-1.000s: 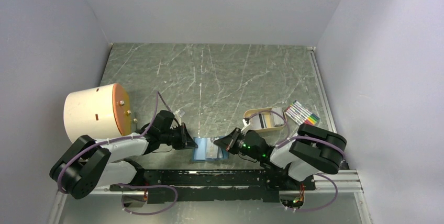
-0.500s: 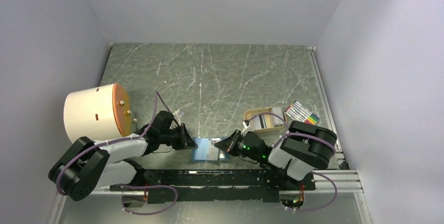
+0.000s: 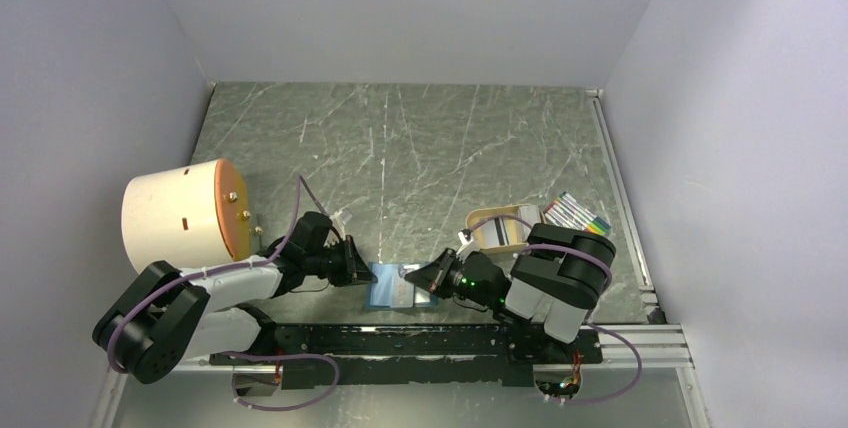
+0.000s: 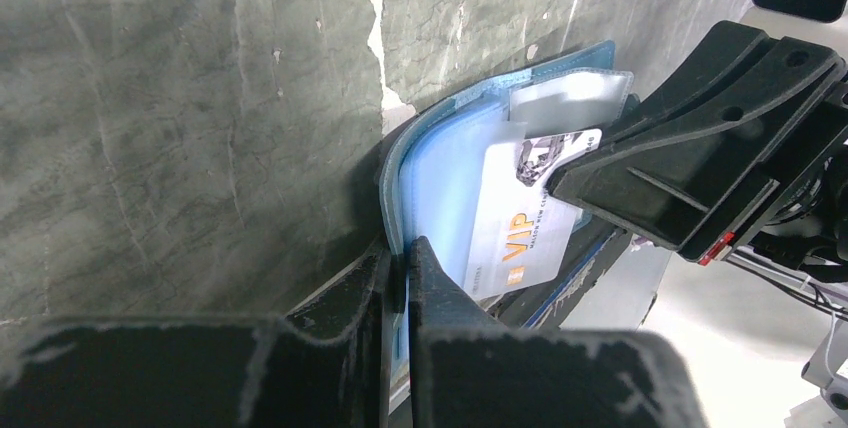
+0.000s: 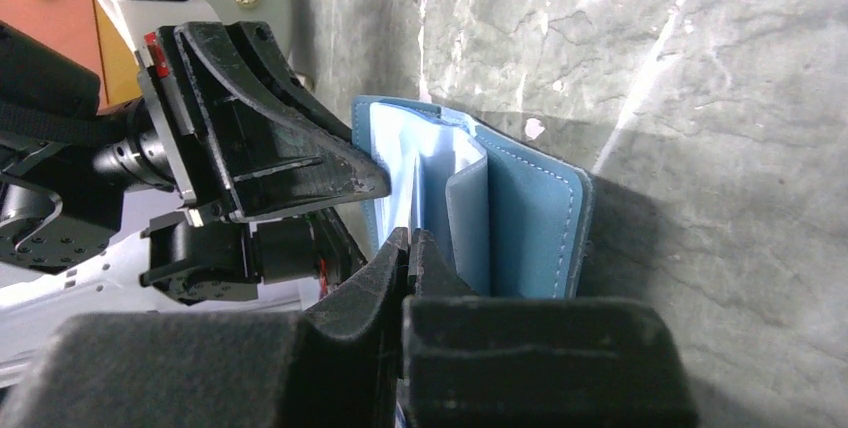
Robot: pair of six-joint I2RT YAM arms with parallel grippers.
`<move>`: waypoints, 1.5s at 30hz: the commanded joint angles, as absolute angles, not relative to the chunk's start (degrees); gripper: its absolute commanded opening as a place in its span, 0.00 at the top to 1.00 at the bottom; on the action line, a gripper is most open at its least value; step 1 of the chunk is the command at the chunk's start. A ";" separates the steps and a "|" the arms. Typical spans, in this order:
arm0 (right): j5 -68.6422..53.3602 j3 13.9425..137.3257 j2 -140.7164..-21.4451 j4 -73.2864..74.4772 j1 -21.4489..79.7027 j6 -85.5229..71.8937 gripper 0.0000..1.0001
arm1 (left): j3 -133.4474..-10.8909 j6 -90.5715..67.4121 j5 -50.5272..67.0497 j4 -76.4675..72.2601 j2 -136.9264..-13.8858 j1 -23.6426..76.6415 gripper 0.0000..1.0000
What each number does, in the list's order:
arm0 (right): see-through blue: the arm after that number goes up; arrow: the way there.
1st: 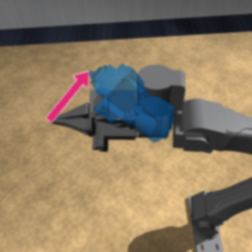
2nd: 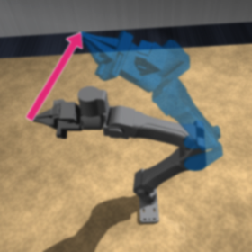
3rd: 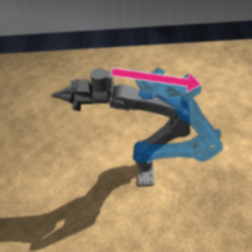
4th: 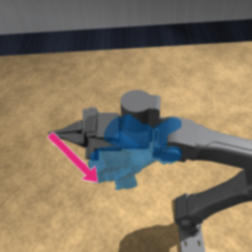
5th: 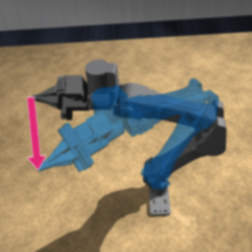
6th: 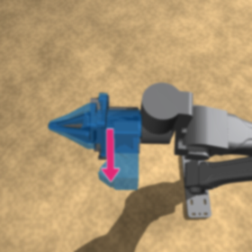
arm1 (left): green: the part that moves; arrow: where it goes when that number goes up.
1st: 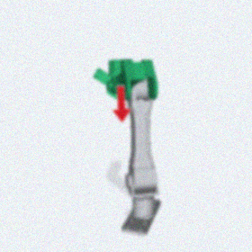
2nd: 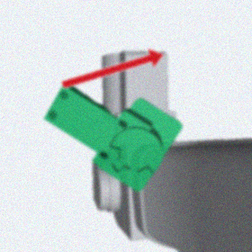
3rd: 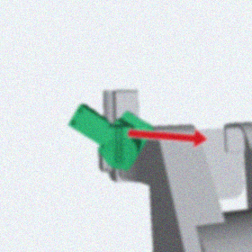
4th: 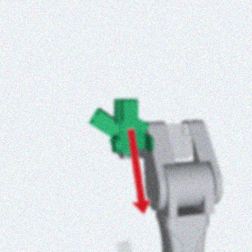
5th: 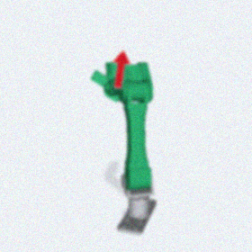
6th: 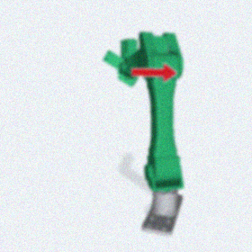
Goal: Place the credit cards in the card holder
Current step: Insert the credit card into the card holder.
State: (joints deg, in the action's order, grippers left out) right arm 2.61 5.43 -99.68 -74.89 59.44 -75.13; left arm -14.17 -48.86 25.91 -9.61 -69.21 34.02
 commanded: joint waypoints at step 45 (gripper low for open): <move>1.57 7.97 -95.91 -60.74 57.51 -73.10 0.61 | -14.27 -49.98 25.95 -10.61 -68.58 34.78 0.89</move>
